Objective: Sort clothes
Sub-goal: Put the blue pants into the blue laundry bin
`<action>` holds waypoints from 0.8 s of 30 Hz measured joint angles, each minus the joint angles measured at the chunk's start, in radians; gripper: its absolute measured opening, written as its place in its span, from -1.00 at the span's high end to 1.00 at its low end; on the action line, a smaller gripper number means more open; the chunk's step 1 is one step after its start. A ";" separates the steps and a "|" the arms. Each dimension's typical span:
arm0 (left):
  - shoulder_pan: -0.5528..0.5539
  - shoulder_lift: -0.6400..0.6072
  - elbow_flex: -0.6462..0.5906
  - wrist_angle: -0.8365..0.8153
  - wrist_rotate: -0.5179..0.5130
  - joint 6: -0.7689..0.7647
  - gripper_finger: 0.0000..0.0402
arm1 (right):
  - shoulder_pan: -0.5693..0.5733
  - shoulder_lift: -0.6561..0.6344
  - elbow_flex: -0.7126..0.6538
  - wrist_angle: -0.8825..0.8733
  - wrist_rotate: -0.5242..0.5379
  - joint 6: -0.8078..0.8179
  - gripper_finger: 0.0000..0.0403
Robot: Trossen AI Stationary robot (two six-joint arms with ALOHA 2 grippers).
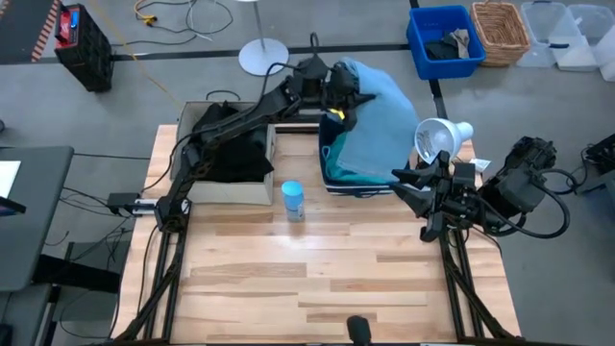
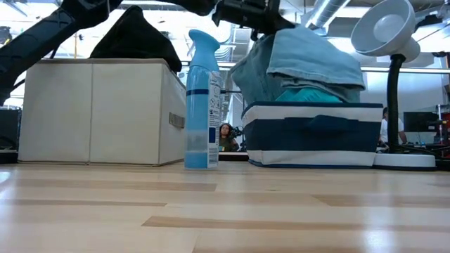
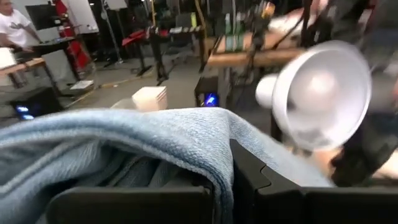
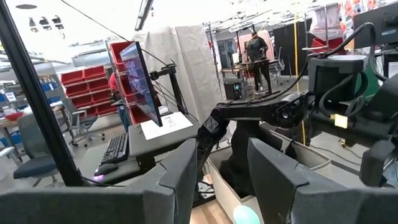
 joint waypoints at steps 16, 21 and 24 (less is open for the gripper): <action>-0.030 0.000 -0.071 -0.230 -0.203 0.074 0.94 | -0.001 0.000 0.000 0.000 0.000 0.001 0.21; -0.059 0.001 -0.159 -0.226 -0.173 0.006 0.94 | -0.001 0.000 0.000 0.000 0.000 0.001 0.21; -0.071 0.000 -0.215 -0.218 -0.171 -0.023 0.94 | -0.001 0.000 0.000 0.000 0.000 0.001 0.21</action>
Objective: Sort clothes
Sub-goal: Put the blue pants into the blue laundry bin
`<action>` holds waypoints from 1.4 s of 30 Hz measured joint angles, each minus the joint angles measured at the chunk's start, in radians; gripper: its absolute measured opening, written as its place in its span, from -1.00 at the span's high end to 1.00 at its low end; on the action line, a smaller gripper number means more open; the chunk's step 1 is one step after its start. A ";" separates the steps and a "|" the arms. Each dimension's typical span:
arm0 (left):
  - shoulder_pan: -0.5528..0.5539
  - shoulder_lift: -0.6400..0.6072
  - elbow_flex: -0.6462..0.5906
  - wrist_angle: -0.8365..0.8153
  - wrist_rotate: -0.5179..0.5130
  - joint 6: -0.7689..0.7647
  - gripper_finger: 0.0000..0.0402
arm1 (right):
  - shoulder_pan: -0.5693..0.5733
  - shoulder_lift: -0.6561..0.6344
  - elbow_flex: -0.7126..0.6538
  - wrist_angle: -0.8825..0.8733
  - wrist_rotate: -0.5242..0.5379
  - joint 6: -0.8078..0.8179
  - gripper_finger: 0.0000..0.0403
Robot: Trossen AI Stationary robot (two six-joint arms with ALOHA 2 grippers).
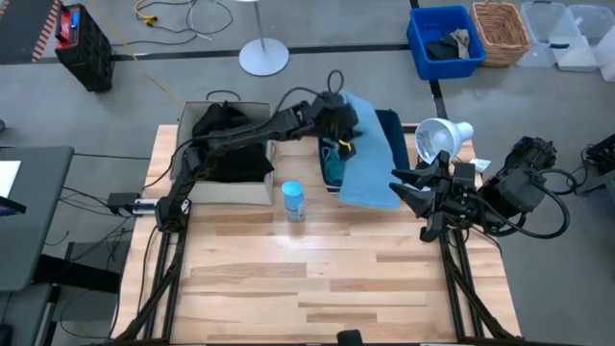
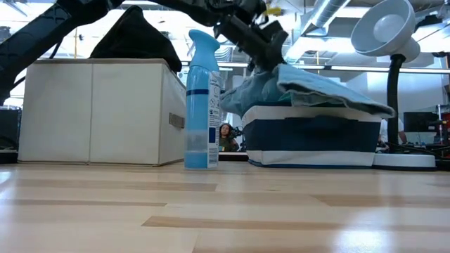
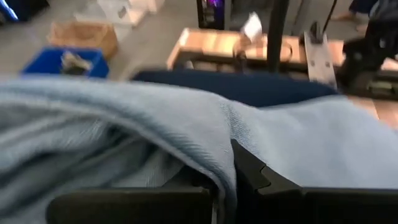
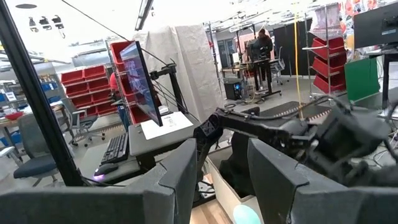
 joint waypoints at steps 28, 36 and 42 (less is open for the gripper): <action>-0.054 0.005 -0.073 -0.094 0.136 -0.299 -0.17 | 0.001 0.000 0.000 -0.001 -0.003 -0.001 0.21; -0.107 -0.063 0.011 -0.093 0.040 -0.206 -0.21 | 0.001 0.000 0.000 -0.023 -0.029 -0.001 0.21; -0.106 -0.124 0.012 -0.115 -0.010 -0.175 -0.21 | 0.001 0.000 0.000 -0.043 -0.030 -0.001 0.21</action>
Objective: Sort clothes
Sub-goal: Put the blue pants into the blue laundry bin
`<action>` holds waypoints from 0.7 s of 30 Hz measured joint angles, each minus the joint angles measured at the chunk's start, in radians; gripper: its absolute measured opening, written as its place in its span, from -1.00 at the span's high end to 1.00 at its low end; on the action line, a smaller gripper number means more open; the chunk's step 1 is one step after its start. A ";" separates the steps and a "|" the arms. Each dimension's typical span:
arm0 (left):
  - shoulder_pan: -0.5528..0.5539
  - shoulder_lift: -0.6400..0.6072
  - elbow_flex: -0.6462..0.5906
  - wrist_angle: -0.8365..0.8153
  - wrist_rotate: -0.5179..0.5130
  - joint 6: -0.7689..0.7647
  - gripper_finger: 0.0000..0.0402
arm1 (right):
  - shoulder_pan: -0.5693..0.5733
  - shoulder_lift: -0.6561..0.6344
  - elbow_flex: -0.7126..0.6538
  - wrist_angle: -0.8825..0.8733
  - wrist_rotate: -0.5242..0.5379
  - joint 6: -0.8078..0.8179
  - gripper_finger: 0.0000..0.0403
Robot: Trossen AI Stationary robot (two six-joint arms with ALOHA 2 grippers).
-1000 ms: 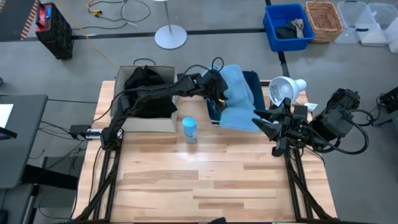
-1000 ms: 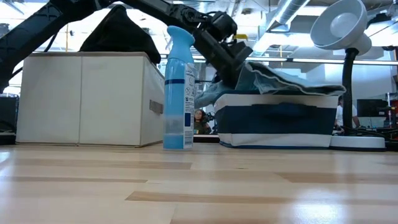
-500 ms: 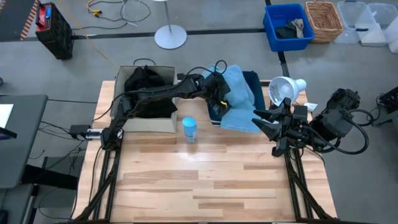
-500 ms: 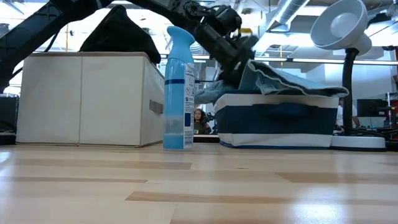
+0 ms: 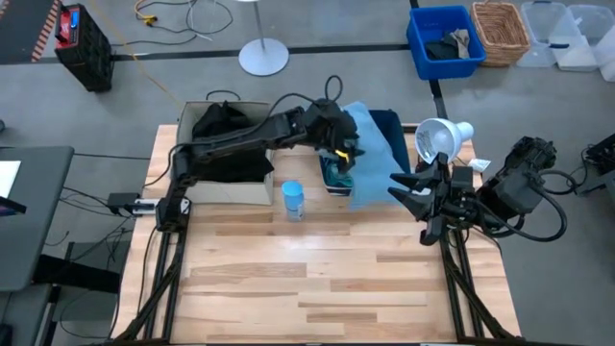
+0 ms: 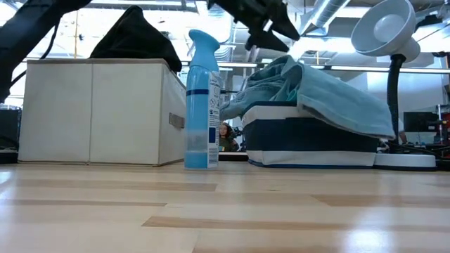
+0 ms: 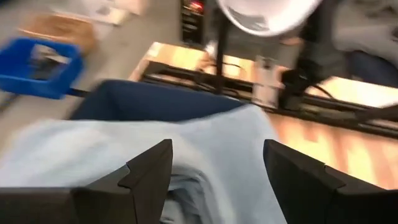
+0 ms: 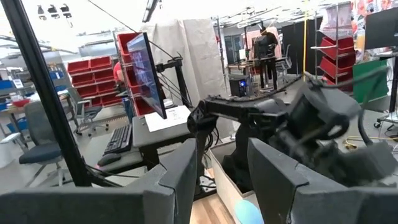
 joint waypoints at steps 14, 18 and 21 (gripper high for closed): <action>0.109 0.005 -0.008 -0.050 -0.343 -0.119 0.35 | 0.000 0.000 0.000 -0.004 0.000 0.009 0.21; 0.145 0.057 -0.008 -0.045 -0.268 -0.208 0.75 | 0.000 0.000 0.000 -0.007 0.000 0.027 0.21; 0.156 0.099 -0.008 -0.052 -0.195 -0.283 0.96 | 0.000 0.000 0.000 -0.010 0.000 0.032 0.21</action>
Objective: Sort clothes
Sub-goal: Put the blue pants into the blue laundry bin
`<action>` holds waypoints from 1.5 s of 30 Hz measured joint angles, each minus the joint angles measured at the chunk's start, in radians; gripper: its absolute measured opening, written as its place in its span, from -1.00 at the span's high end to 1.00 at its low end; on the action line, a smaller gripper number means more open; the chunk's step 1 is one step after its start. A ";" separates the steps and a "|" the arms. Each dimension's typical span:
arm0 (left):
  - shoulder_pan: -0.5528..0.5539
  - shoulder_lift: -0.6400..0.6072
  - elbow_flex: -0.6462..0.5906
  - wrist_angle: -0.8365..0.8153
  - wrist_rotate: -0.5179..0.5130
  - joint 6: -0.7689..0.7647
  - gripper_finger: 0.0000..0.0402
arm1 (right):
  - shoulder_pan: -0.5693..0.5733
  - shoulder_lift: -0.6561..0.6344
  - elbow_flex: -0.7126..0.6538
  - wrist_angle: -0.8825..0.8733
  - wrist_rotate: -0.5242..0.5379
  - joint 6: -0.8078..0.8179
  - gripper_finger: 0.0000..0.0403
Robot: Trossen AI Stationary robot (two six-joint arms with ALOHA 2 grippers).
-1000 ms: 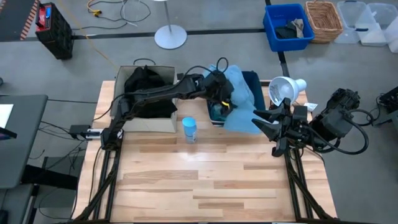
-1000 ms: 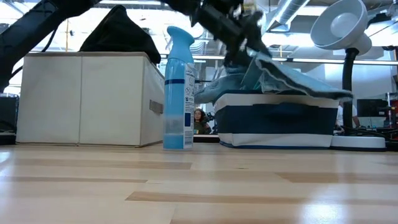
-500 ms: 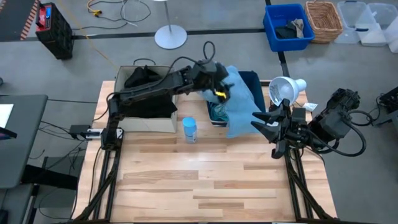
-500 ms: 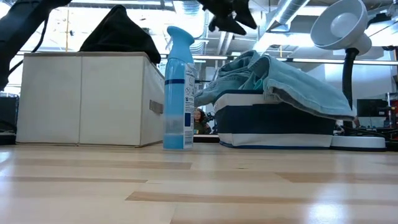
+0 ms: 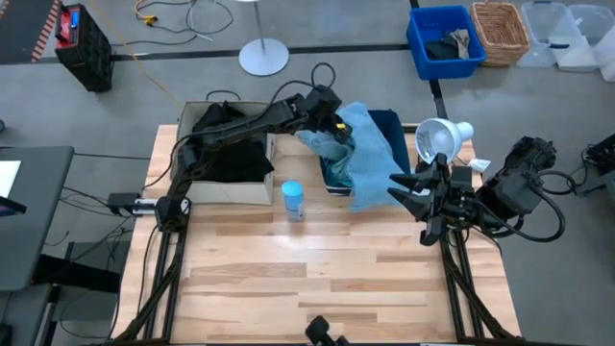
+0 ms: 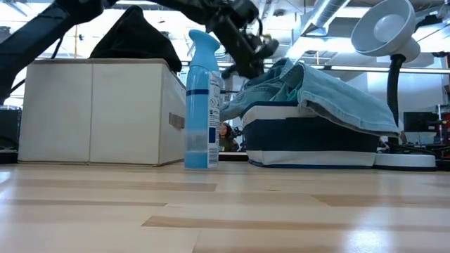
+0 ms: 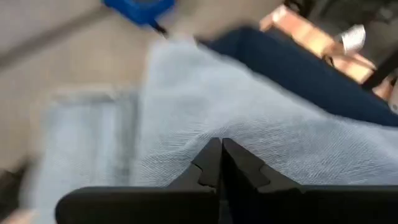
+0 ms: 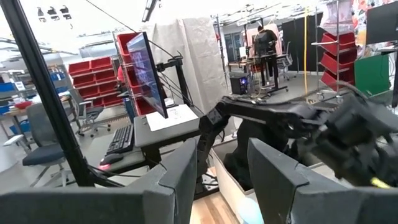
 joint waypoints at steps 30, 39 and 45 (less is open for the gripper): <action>-0.096 0.202 0.073 -0.196 0.264 0.117 0.89 | -0.002 0.000 0.000 -0.024 0.000 0.050 0.21; -0.102 0.089 0.193 -0.100 0.266 0.147 0.26 | -0.002 0.000 0.000 -0.026 0.000 0.049 0.21; -0.101 -0.007 0.193 -0.236 0.210 0.127 0.10 | -0.002 0.000 0.000 -0.041 0.001 0.046 0.21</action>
